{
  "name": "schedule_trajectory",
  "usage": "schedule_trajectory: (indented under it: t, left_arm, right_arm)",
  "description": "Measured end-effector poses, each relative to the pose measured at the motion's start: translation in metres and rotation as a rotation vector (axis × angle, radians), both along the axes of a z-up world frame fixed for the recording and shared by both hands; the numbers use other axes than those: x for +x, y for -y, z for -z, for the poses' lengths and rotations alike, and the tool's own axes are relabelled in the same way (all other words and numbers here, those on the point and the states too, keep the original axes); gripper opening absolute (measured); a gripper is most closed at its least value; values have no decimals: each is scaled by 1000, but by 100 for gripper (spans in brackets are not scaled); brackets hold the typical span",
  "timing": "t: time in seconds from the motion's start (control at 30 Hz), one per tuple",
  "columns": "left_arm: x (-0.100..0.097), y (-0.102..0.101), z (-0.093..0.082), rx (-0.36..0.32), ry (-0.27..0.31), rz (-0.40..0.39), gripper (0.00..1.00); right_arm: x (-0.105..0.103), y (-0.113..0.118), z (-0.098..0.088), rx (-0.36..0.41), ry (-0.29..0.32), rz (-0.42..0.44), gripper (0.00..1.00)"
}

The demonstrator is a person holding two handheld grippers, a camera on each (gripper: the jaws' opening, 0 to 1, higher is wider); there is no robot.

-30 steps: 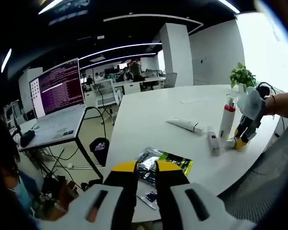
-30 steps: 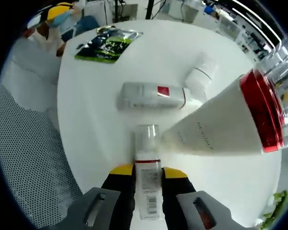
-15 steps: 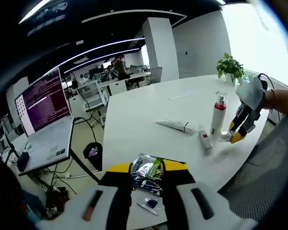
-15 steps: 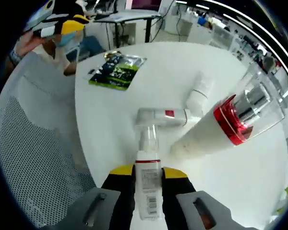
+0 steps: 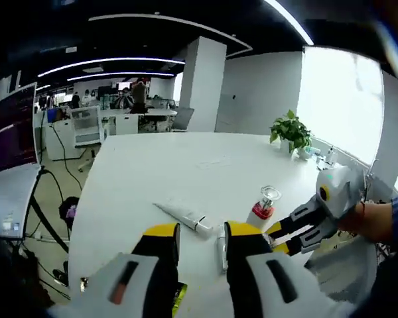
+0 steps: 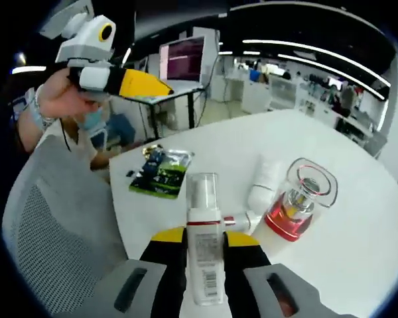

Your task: Arrange the skincare products in the storage area until every visible bottle or jar stands upright without overlapping.

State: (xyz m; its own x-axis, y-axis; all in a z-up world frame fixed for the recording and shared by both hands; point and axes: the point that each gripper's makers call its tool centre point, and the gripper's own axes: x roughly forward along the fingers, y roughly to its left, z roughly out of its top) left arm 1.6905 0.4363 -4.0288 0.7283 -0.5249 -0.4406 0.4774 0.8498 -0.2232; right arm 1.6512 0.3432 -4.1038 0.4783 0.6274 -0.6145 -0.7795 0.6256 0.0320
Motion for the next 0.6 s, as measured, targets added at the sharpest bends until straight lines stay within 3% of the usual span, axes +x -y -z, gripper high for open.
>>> schedule_trajectory:
  t: [0.17,0.23,0.33,0.43,0.6]
  left_arm:
    - [-6,8,26,-67,-58,44,22]
    - [-17,14,29,-175,-193,63,21]
    - [-23,21,28,-264,-213,67,23]
    - [-30,25,31,-256,-240,103,23]
    - [-31,32,29,-314,-260,123,24]
  right_arm:
    - [4,1,-2,-8,47,-5,16]
    - [5,1,-2,-2,51,-6,16]
    - [9,-2,-2,14,52,-8,16]
    - [7,-7,-6,40,63,-29,16]
    - [5,-10,-14,95,70,-46,16]
